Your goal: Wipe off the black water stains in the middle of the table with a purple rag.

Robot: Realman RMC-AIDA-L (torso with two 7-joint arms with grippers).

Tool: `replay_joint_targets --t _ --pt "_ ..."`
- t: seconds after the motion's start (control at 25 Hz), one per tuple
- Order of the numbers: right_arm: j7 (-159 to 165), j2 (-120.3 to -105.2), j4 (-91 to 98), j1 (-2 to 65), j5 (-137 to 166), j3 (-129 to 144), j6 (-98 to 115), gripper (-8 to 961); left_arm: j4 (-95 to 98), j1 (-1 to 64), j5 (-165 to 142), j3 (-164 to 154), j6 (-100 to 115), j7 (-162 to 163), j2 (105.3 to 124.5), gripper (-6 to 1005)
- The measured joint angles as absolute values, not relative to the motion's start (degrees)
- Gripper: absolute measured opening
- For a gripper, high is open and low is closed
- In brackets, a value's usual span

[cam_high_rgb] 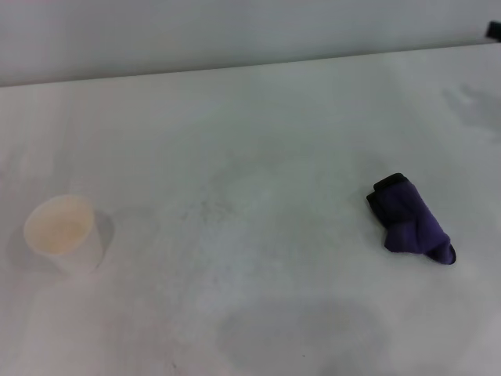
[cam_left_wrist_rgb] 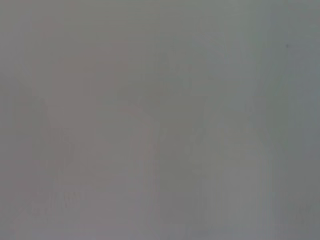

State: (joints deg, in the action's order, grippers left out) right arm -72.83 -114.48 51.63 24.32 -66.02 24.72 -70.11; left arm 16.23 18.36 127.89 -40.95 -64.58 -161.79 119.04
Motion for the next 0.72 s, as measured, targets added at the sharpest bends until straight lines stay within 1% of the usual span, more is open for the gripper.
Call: replay_joint_targets --t 0.24,0.4,0.56,0.72 --pt "-98.0 -114.65 37.91 20.07 -85.37 17.49 -68.02 421 14.17 18.39 131.75 -40.96 -64.79 -161.81 119.13 892" --pt "-118.03 -114.66 27.36 19.04 -94.79 13.63 -68.4 422 11.55 18.11 135.44 -40.95 -65.94 -161.81 119.13 893" --pt "-141.63 -114.7 16.09 17.74 -103.32 10.08 -73.59 423 8.96 18.46 136.47 -40.96 -68.16 -161.81 119.28 893" --pt "-160.06 -114.73 8.05 17.5 -106.46 9.09 -76.98 424 6.43 18.62 136.54 -40.96 -70.54 -161.81 119.32 892"
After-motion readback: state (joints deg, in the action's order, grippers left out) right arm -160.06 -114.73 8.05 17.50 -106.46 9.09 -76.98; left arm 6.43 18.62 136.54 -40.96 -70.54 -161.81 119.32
